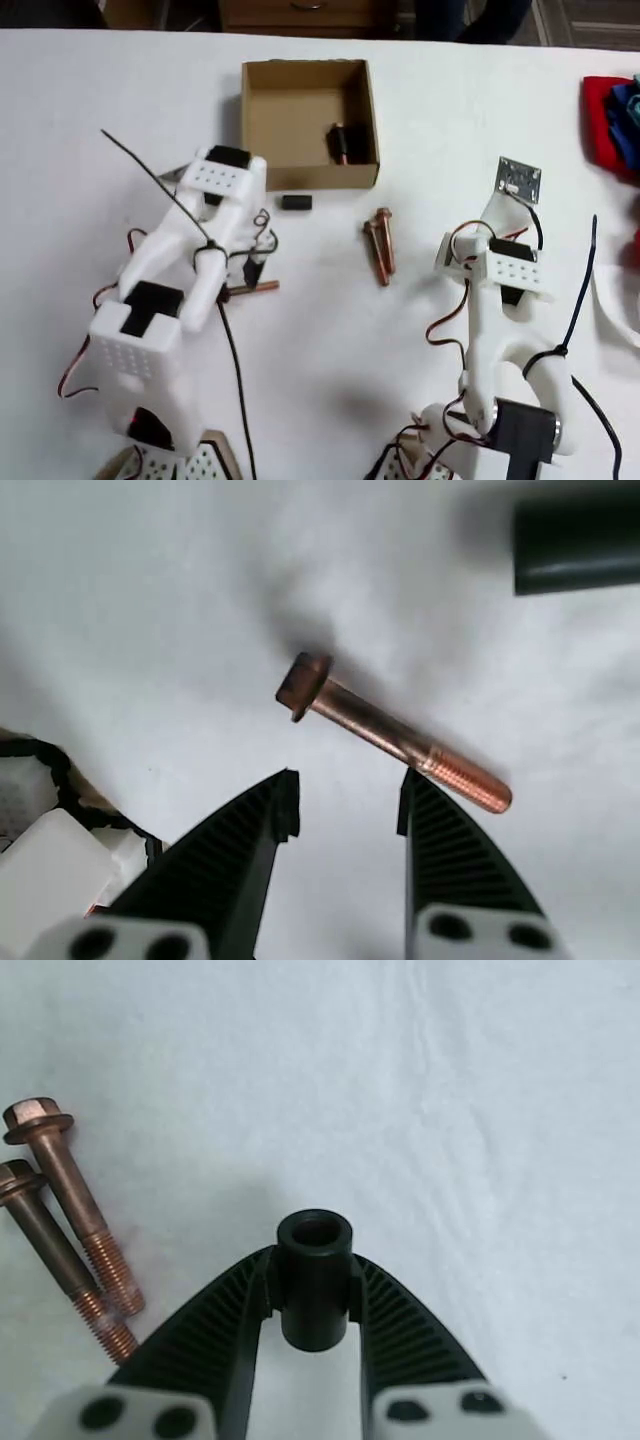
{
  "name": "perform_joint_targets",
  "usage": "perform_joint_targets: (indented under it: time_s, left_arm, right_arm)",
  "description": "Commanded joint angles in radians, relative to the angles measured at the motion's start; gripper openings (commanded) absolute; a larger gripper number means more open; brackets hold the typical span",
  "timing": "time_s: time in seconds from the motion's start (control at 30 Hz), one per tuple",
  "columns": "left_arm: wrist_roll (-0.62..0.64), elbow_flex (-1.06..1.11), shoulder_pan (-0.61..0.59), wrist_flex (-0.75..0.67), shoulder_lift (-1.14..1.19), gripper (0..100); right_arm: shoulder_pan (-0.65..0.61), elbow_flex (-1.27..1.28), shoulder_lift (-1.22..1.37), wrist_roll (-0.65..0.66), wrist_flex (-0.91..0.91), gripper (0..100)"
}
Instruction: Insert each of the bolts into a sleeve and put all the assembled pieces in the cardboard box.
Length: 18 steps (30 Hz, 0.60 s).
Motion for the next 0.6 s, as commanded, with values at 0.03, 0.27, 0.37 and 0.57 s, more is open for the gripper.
perform_joint_targets:
  time_s: [0.03, 0.27, 0.37, 0.57]
  left_arm:
    - [0.0, -0.001, 0.011, -0.011, -0.055, 18]
    - [0.003, -0.007, 0.006, -0.04, 0.028, 18]
    - [0.003, -0.01, 0.012, -0.037, 0.115, 18]
    - [0.003, -0.09, 0.005, 0.009, 0.252, 18]
  right_arm:
    - [0.012, -0.023, -0.048, -0.005, -0.008, 2.0]
    - [0.012, -0.023, -0.048, -0.005, -0.007, 2.0]
    - [0.013, -0.023, -0.048, -0.005, -0.007, 2.0]
    - [0.013, -0.023, -0.048, -0.005, -0.007, 2.0]
